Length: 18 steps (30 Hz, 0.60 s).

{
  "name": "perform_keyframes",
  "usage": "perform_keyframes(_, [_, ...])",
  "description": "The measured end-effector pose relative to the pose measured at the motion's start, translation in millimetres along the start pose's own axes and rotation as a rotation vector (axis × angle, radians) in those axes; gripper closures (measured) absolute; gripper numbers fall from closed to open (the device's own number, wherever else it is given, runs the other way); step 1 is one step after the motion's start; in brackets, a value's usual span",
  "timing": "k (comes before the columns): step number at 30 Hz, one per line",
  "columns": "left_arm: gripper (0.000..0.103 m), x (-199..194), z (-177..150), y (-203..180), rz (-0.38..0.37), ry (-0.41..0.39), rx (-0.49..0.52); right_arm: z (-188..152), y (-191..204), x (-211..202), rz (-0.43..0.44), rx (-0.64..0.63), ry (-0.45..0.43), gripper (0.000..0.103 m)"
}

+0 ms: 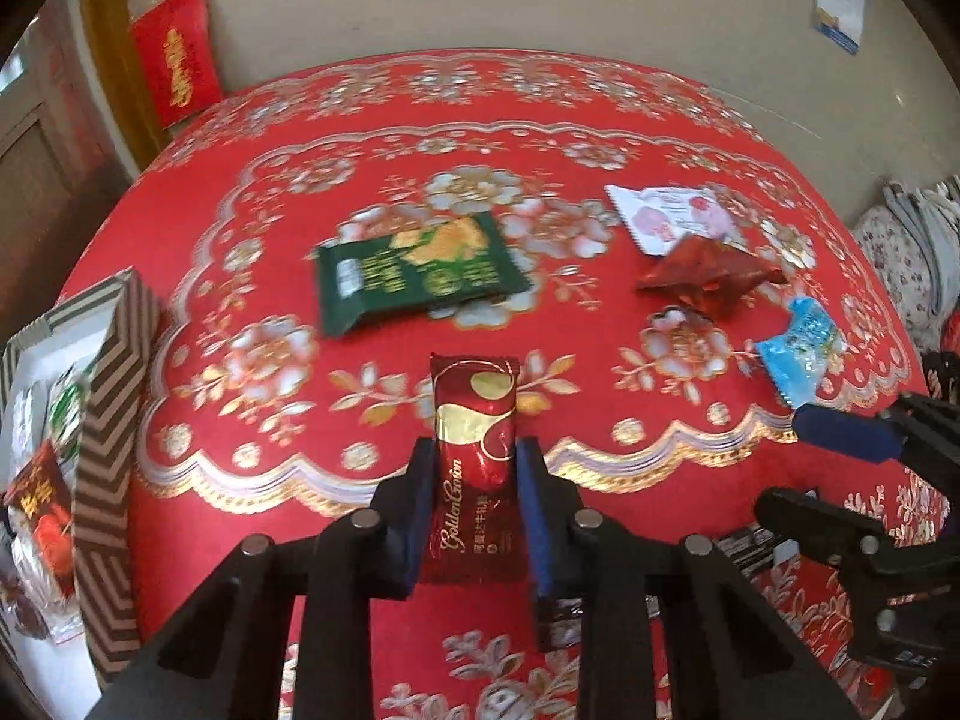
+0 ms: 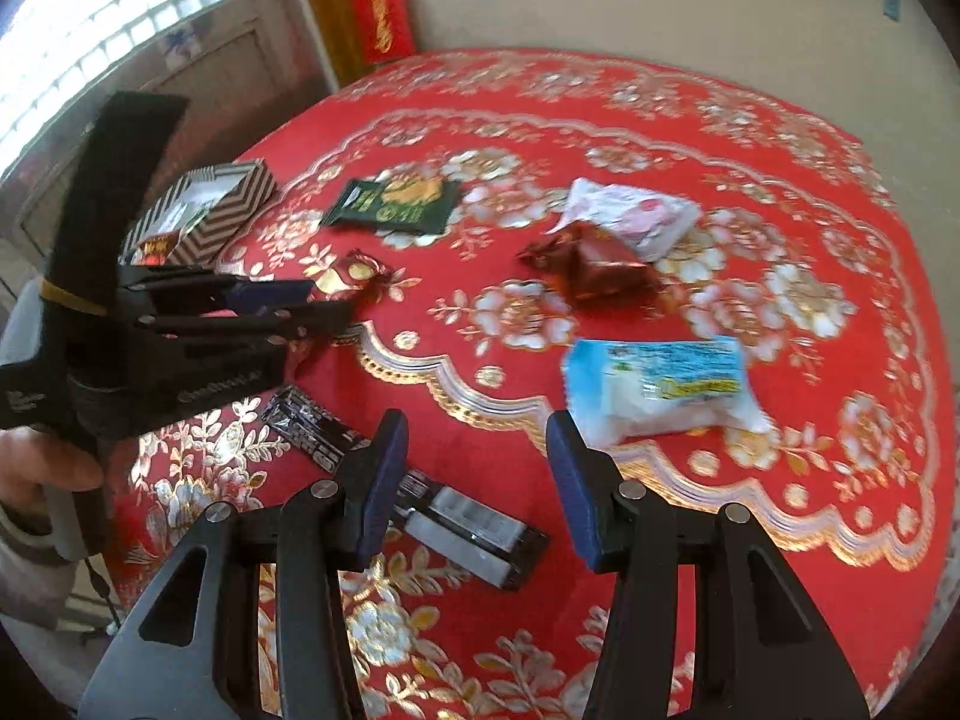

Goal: Organize snacks
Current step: 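Grasp the red Golden Cocoa bar with the left tool while the right tool grasps the chocolate bar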

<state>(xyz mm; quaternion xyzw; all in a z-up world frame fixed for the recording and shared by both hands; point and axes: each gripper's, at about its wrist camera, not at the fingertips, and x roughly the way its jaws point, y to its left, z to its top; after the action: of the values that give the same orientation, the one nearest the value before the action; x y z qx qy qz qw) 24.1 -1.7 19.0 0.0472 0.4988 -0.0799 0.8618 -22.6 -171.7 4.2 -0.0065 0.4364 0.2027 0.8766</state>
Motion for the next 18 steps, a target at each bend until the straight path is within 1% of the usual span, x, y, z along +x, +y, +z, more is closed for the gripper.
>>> perform_keyframes(3, [0.074, -6, -4, 12, 0.014, -0.01, -0.02, -3, 3, 10, 0.003, -0.01, 0.044, 0.055])
perform_keyframes(4, [0.074, -9, -6, 16, 0.016, -0.013, -0.026, -5, 4, 10, 0.019, -0.005, 0.061, 0.054])
perform_keyframes(5, [0.074, -12, -7, 19, 0.017, -0.019, -0.033, -8, 6, 6, 0.047, -0.005, 0.058, 0.054])
perform_keyframes(7, [0.074, -19, -10, 26, 0.023, -0.032, -0.041, -18, 12, 1, 0.112, -0.012, 0.095, 0.053])
perform_keyframes(10, [0.074, -27, -13, 32, 0.028, -0.047, -0.046, -30, 27, -4, 0.167, -0.05, 0.139, 0.053])
perform_keyframes(12, [0.074, -32, -15, 34, 0.03, -0.053, -0.051, -32, 35, -5, 0.154, -0.084, 0.134, 0.053])
perform_keyframes(15, [0.074, -37, -19, 35, 0.028, -0.059, -0.056, -27, 47, -4, 0.094, -0.121, 0.103, 0.053])
perform_keyframes(16, [0.074, -38, -21, 35, 0.025, -0.06, -0.057, -25, 53, 0, 0.068, -0.141, 0.098, 0.053])
perform_keyframes(18, [0.074, -40, -24, 34, 0.023, -0.06, -0.056, -21, 61, 6, 0.043, -0.183, 0.099, 0.053])
